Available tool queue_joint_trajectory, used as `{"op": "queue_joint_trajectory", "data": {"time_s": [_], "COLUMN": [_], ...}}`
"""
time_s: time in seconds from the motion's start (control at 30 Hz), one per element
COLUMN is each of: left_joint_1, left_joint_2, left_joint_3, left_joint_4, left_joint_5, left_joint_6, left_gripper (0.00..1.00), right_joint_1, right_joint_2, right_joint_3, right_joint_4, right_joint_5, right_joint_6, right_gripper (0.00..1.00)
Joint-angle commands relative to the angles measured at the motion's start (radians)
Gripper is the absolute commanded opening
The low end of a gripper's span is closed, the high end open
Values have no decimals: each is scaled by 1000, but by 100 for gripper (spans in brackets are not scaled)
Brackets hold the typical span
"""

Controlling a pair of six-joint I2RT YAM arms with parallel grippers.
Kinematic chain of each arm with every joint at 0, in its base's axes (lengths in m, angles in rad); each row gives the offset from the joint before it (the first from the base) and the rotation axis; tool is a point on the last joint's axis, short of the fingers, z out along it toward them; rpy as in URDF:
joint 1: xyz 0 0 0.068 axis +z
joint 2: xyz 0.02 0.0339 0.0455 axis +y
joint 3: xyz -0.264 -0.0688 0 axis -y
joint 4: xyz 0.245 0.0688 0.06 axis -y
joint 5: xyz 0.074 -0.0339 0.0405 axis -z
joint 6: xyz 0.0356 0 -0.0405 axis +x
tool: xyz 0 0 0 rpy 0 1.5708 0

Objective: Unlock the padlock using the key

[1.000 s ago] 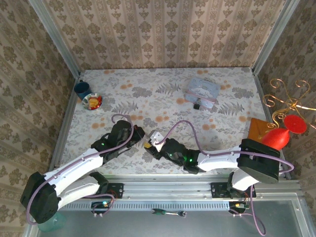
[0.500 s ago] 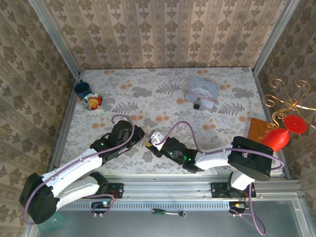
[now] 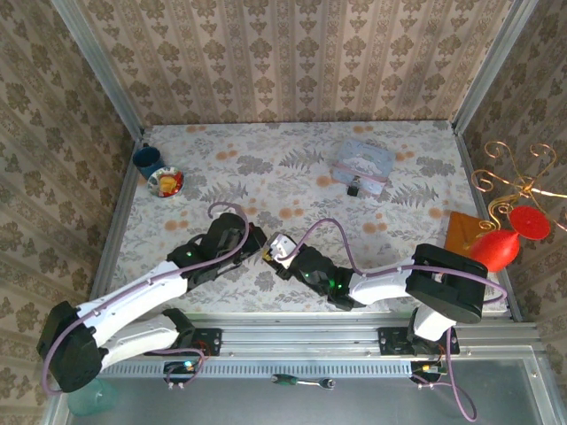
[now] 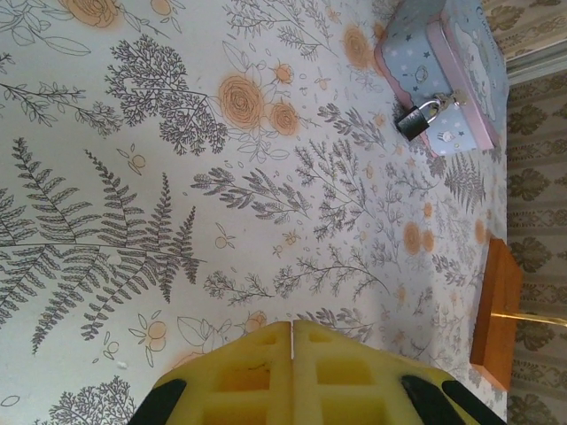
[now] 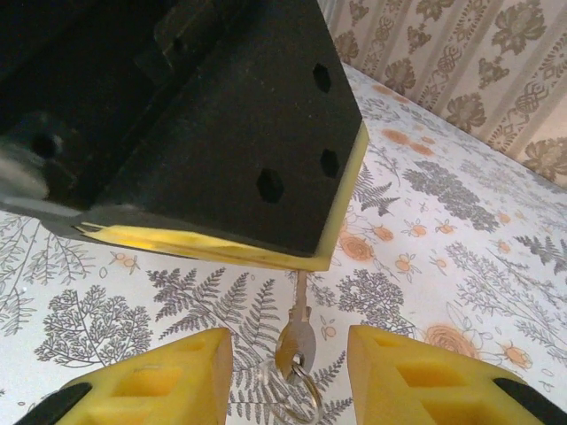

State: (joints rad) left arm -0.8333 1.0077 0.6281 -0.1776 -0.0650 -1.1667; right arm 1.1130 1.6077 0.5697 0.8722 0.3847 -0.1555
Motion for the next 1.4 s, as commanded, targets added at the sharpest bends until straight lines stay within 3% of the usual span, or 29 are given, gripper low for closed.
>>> {"op": "queue_joint_trajectory", "data": {"time_s": [0.0,0.2,0.53,0.87,1.0,1.2,1.27,1.37], "left_joint_1": [-8,-33,-74,-75,-63,40,93,171], "left_joint_2": [9,19,57,45,49,51,35,28], "left_joint_3": [41,50,22,24,40,57,39,62], "left_joint_4": [-17,-16,55,44,47,69,131,182], "left_joint_5": [-22,-40,-53,-87,-82,40,101,219], "left_joint_6": [8,4,-52,-44,-19,100,157,384], "left_gripper": [0,0,0,0,0,9,19,38], "right_joint_1": [-5,-10,-11,-12,-11,-20,-32,-73], "right_joint_2": [14,24,-5,-38,-59,-111,-134,-200], "right_joint_3": [10,27,19,11,-3,-33,-49,-83], "right_joint_4": [16,-18,-31,-76,-65,-70,-73,-114], "right_joint_5": [52,100,90,80,73,62,55,6], "right_joint_6": [-11,34,46,78,105,160,192,316], "right_gripper": [40,30,28,5,0,0,0,0]}}
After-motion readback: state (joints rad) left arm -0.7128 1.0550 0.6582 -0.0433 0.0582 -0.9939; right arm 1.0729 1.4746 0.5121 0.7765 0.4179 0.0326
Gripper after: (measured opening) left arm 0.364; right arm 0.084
